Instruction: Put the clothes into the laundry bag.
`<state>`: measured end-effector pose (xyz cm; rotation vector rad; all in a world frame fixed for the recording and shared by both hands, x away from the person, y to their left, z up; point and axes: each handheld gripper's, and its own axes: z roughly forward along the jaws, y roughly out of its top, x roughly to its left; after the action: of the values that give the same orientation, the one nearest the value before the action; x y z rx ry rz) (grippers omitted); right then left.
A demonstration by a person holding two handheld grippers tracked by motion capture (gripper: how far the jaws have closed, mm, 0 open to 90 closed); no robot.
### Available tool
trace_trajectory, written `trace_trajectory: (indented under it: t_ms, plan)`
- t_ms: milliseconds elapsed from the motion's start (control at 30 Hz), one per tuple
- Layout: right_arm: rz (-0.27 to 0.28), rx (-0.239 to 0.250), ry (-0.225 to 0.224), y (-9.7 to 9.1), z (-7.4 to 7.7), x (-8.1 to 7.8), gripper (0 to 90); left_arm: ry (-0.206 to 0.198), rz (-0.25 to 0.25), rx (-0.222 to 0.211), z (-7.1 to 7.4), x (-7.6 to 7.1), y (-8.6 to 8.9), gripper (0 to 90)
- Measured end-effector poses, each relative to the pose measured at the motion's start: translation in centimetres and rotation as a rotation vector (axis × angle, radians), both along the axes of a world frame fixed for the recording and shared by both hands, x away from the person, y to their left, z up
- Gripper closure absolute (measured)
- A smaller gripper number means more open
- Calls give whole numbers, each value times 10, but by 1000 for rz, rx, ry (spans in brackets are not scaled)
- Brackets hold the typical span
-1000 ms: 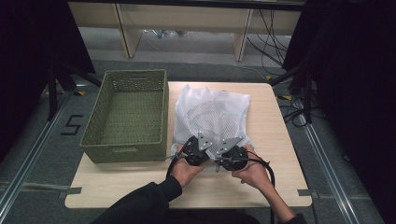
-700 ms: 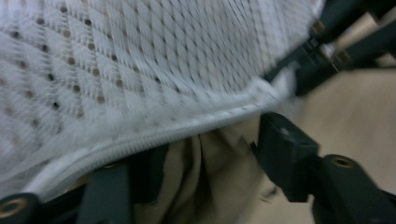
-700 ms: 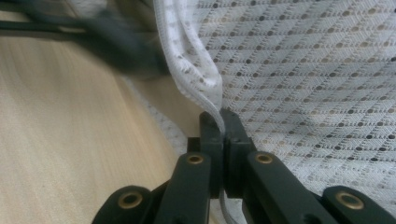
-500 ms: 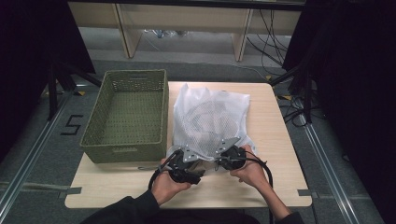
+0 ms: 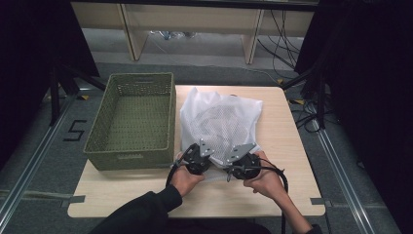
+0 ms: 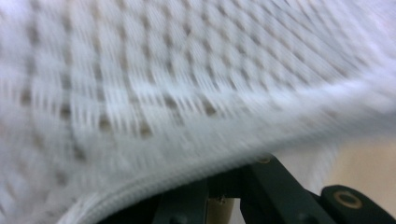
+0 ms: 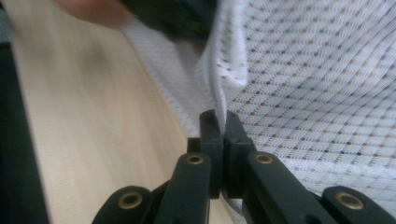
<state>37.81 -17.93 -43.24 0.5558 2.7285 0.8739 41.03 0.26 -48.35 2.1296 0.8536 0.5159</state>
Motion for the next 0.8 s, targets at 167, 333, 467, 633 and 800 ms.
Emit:
trace_trajectory:
  t_ms: [167, 333, 467, 633, 800]
  plan:
    - [10, 27, -24, -6, 14, -5, 900, -25, 43, -70, 2, 2, -8, 888]
    - [-7, 44, -32, -10, 22, -5, 900, -28, 65, -118, 1, 3, -10, 861]
    - [-7, 8, -22, -7, 12, -3, 900, -10, 53, -140, -3, 2, -11, 807]
    - [-30, -22, 0, -3, -9, 6, 900, 21, 10, -162, -4, -6, -7, 707]
    - [-79, -47, 21, 4, -35, 18, 900, 77, -33, -133, -3, -15, 7, 640]
